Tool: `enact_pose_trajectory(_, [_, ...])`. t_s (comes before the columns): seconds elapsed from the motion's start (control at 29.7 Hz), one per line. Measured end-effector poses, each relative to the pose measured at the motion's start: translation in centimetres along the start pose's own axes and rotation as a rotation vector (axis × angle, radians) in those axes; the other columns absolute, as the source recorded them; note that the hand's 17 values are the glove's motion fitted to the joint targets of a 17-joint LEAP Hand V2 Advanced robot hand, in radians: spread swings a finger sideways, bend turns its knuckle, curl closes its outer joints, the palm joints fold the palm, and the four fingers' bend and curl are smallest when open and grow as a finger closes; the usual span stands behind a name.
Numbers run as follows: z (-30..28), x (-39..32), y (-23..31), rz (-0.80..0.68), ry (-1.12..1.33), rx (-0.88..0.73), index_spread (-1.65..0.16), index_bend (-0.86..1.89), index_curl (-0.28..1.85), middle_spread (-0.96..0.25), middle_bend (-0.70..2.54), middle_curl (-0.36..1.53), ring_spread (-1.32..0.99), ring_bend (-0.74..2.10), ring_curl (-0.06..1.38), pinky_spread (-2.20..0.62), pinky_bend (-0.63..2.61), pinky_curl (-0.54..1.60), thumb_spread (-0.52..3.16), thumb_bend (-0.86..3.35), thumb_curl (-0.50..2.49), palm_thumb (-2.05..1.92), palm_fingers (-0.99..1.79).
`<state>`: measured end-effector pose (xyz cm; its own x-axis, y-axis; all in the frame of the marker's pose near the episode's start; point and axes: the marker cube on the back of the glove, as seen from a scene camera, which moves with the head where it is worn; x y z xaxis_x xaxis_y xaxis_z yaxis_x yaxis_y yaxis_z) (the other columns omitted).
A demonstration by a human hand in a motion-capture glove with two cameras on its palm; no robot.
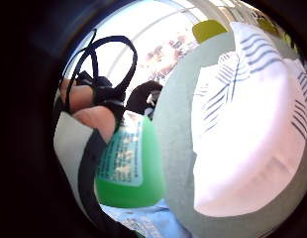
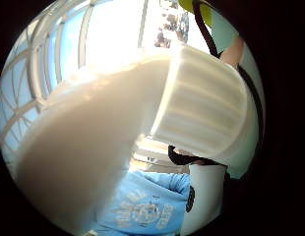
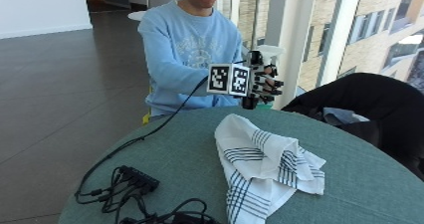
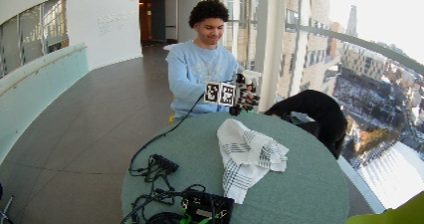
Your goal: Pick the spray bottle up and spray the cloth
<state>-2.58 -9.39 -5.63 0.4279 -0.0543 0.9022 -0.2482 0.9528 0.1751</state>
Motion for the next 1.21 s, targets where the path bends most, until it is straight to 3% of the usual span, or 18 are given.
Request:
enact_pose_trajectory(0.51, [12.0, 3.8, -2.4, -0.017, -0.084, -0.076, -0.26, 0.17, 0.44, -0.09, 0.16, 0.39, -0.04, 0.38, 0.36, 0.13, 0.20, 0.37, 0.93, -0.02, 0.55, 0.91, 1.06])
enact_pose_trajectory(1.21, [11.9, 6.2, -1.7, -0.003, -0.027, -0.039, -0.28, 0.14, 0.43, -0.11, 0.17, 0.37, -0.07, 0.35, 0.36, 0.14, 0.18, 0.35, 0.96, -0.02, 0.53, 0.92, 1.01])
